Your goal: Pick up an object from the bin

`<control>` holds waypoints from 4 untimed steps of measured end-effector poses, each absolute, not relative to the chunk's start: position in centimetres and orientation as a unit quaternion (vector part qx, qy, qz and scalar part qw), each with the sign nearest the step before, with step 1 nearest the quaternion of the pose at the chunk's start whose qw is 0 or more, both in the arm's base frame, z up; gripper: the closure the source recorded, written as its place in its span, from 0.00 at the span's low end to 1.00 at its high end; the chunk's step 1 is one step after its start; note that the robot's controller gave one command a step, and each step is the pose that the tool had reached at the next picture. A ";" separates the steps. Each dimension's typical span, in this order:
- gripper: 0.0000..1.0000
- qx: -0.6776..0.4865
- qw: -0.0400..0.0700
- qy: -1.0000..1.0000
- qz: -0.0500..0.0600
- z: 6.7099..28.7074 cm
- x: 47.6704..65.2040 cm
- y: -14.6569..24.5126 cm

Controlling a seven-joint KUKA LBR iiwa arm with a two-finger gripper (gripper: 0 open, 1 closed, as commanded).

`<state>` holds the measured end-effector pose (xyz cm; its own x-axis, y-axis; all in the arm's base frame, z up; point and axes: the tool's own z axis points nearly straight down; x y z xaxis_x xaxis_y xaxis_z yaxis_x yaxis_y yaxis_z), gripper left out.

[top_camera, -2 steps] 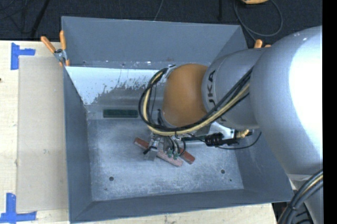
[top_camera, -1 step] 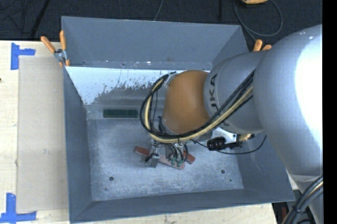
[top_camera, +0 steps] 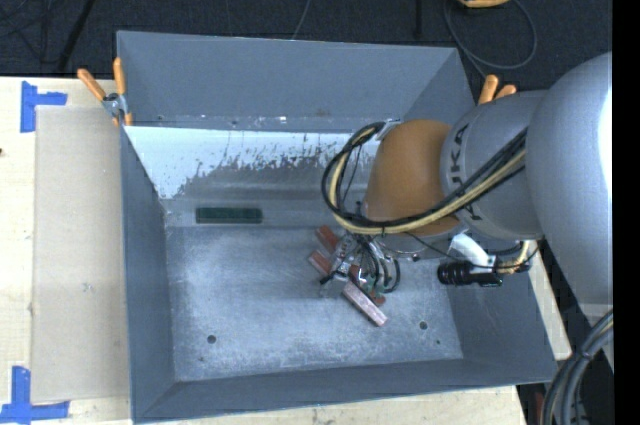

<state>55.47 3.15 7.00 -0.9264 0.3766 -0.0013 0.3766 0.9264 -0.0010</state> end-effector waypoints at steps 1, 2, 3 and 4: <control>1.00 0.161 0.002 0.987 -0.001 7.0 59.5 -3.0; 1.00 0.157 0.004 0.988 0.001 15.3 60.0 -2.4; 1.00 0.125 0.001 0.992 0.000 14.6 60.6 -2.1; 1.00 0.111 0.000 0.994 0.000 15.2 59.9 -2.6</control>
Offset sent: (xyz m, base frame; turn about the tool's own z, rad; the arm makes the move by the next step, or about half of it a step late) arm 0.0391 -0.0578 0.0000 -0.0662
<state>59.95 -2.55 15.19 -0.9752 0.2214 0.0004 0.2214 0.9752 -0.0005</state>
